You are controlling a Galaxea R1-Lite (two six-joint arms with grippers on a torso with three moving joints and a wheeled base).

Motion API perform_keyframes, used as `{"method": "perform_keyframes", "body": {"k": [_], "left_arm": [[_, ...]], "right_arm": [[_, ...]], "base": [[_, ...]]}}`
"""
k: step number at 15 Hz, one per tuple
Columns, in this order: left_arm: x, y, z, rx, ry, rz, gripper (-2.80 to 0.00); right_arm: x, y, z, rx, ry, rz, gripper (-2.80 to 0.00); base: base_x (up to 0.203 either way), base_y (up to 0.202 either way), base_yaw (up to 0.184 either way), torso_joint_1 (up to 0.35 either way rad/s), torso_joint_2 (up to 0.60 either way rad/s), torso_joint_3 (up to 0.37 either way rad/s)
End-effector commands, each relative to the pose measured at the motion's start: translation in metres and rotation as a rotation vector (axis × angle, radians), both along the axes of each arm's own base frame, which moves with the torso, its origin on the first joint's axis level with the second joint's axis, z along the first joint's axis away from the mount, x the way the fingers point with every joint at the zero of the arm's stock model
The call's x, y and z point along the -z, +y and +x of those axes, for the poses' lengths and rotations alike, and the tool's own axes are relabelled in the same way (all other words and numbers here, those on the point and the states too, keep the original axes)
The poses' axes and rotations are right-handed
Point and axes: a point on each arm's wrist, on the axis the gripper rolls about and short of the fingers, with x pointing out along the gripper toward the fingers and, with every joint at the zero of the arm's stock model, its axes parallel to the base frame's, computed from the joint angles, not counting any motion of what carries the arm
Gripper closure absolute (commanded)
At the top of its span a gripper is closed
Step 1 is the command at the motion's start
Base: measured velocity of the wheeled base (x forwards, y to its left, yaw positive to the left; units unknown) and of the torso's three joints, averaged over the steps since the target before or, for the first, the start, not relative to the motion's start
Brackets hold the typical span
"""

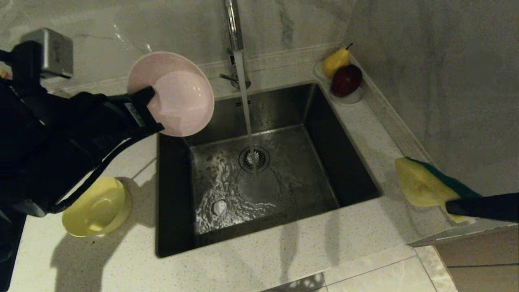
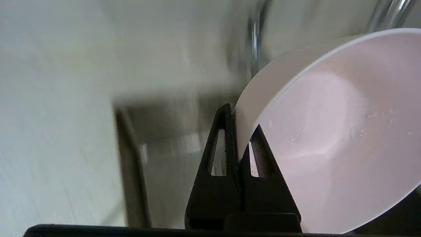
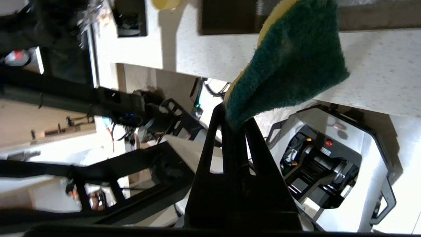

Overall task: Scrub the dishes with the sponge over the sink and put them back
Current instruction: Wash the bowl, then wipe the bowl

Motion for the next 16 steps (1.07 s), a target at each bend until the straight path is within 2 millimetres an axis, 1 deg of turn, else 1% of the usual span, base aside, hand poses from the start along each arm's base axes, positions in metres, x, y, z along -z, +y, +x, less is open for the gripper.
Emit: {"method": "perform_keyframes", "body": {"k": [1,3,4,6,7,8,10,13,16], "left_arm": [[0.017,-0.002,0.0,0.039,0.22,0.034,0.0],[0.017,0.001,-0.01,0.125,0.347,-0.028,0.0],[0.018,0.002,-0.017,0.181,0.407,-0.032,0.0],[0.023,-0.002,-0.027,0.288,0.505,-0.005,0.0],[0.027,-0.008,-0.028,0.318,0.53,0.01,0.0],[0.03,-0.013,-0.028,0.334,0.549,0.021,0.0],[0.04,-0.027,-0.016,0.352,0.589,0.047,0.0],[0.046,-0.04,-0.008,0.365,0.611,0.064,0.0],[0.053,-0.06,0.003,0.327,0.594,0.082,0.0]], "right_arm": [[-0.002,0.003,-0.002,-0.032,-0.006,0.006,0.0],[-0.004,0.01,0.002,-0.056,-0.034,0.025,0.0],[-0.004,0.014,0.005,-0.067,-0.037,0.026,0.0],[-0.002,0.022,0.01,-0.091,-0.021,0.014,0.0],[-0.003,0.026,0.01,-0.112,-0.023,0.015,0.0],[-0.004,0.03,0.011,-0.127,-0.022,0.014,0.0],[-0.011,0.04,0.016,-0.156,-0.027,0.018,0.0],[-0.018,0.054,0.024,-0.184,-0.036,0.024,0.0],[-0.026,0.068,0.031,-0.216,-0.045,0.033,0.0]], "base": [[0.0,0.0,0.0,0.0,0.0,0.0],[0.0,0.0,0.0,0.0,0.0,0.0],[0.0,0.0,0.0,0.0,0.0,0.0],[0.0,0.0,0.0,0.0,0.0,0.0],[0.0,0.0,0.0,0.0,0.0,0.0],[0.0,0.0,0.0,0.0,0.0,0.0],[0.0,0.0,0.0,0.0,0.0,0.0],[0.0,0.0,0.0,0.0,0.0,0.0],[0.0,0.0,0.0,0.0,0.0,0.0]]}}
